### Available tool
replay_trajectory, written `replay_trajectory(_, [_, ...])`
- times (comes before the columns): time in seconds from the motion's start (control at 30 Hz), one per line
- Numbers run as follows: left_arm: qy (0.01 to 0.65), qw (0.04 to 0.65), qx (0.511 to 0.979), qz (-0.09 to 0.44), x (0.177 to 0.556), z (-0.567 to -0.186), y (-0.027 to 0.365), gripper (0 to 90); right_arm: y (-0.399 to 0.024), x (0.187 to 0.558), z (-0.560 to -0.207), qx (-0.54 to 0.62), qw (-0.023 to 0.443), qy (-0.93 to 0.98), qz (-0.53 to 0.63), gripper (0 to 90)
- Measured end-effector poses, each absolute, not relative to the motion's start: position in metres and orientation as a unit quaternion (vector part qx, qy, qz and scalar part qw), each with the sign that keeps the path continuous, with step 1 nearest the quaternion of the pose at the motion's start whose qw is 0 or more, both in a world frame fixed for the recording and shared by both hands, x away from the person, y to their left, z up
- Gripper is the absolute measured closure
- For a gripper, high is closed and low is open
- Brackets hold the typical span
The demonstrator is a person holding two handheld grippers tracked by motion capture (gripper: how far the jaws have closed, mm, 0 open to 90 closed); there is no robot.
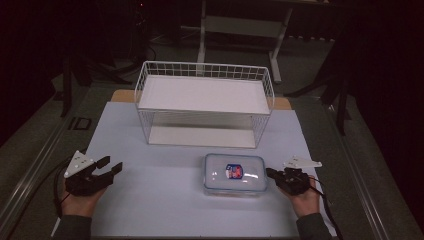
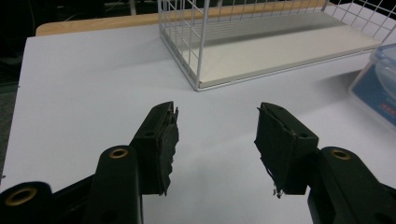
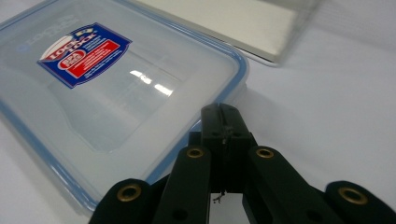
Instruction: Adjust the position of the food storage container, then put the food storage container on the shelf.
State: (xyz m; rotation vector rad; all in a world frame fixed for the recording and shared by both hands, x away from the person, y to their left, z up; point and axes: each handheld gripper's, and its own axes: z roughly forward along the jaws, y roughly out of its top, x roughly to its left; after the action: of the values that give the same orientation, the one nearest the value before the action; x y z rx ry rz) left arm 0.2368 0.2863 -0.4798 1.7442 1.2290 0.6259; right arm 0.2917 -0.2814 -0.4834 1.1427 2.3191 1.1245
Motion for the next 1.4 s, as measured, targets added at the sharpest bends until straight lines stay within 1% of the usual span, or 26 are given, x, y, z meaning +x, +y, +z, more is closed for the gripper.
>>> replay_trajectory(0.17, [0.494,0.442,0.705,0.251,0.238,-0.480,0.286,47.2,-0.260,0.289,-0.483,0.371,0.168,0.827,0.387,90.0])
replay_trajectory(0.33, [0.491,0.443,0.706,0.251,0.237,-0.480,0.285,47.2,-0.242,0.286,-0.477,0.339,0.193,0.836,0.385,90.0])
replay_trajectory(0.47, [0.493,0.446,0.704,0.249,0.237,-0.480,0.286,47.1,-0.236,0.284,-0.470,0.335,0.195,0.829,0.403,83.5])
replay_trajectory(0.53, [0.493,0.448,0.704,0.247,0.238,-0.480,0.285,47.1,-0.235,0.283,-0.468,0.336,0.196,0.826,0.407,81.9])
replay_trajectory(0.57, [0.491,0.448,0.705,0.246,0.238,-0.480,0.285,46.9,-0.234,0.280,-0.463,0.332,0.210,0.825,0.407,77.6])
replay_trajectory(0.7, [0.486,0.453,0.708,0.239,0.237,-0.479,0.280,46.1,-0.231,0.270,-0.455,0.314,0.252,0.823,0.401,68.8])
replay_trajectory(0.8, [0.483,0.464,0.707,0.226,0.237,-0.478,0.275,45.1,-0.226,0.261,-0.452,0.299,0.309,0.823,0.371,61.3])
replay_trajectory(0.83, [0.483,0.469,0.706,0.219,0.237,-0.478,0.273,44.7,-0.225,0.260,-0.451,0.297,0.316,0.821,0.370,59.7])
replay_trajectory(0.87, [0.482,0.474,0.705,0.214,0.238,-0.477,0.270,44.4,-0.224,0.259,-0.451,0.299,0.310,0.820,0.376,57.7])
replay_trajectory(0.9, [0.482,0.474,0.705,0.214,0.238,-0.477,0.270,44.1,-0.224,0.259,-0.451,0.299,0.310,0.820,0.376,57.7])
replay_trajectory(0.93, [0.475,0.484,0.707,0.202,0.239,-0.475,0.262,44.1,-0.224,0.260,-0.451,0.305,0.302,0.817,0.385,56.8])
replay_trajectory(0.97, [0.472,0.487,0.708,0.197,0.240,-0.474,0.257,42.8,-0.225,0.263,-0.453,0.321,0.277,0.813,0.398,55.3])
replay_trajectory(1.07, [0.456,0.492,0.718,0.185,0.244,-0.471,0.240,42.2,-0.227,0.266,-0.455,0.343,0.245,0.804,0.420,54.1])
replay_trajectory(1.13, [0.442,0.492,0.729,0.179,0.247,-0.469,0.227,41.7,-0.226,0.267,-0.458,0.348,0.241,0.804,0.418,51.8])
replay_trajectory(1.23, [0.426,0.493,0.744,0.147,0.254,-0.469,0.205,39.2,-0.225,0.269,-0.462,0.353,0.230,0.808,0.411,48.2])
replay_trajectory(1.4, [0.399,0.489,0.767,0.114,0.265,-0.471,0.165,37.9,-0.226,0.273,-0.468,0.366,0.192,0.809,0.417,42.1])
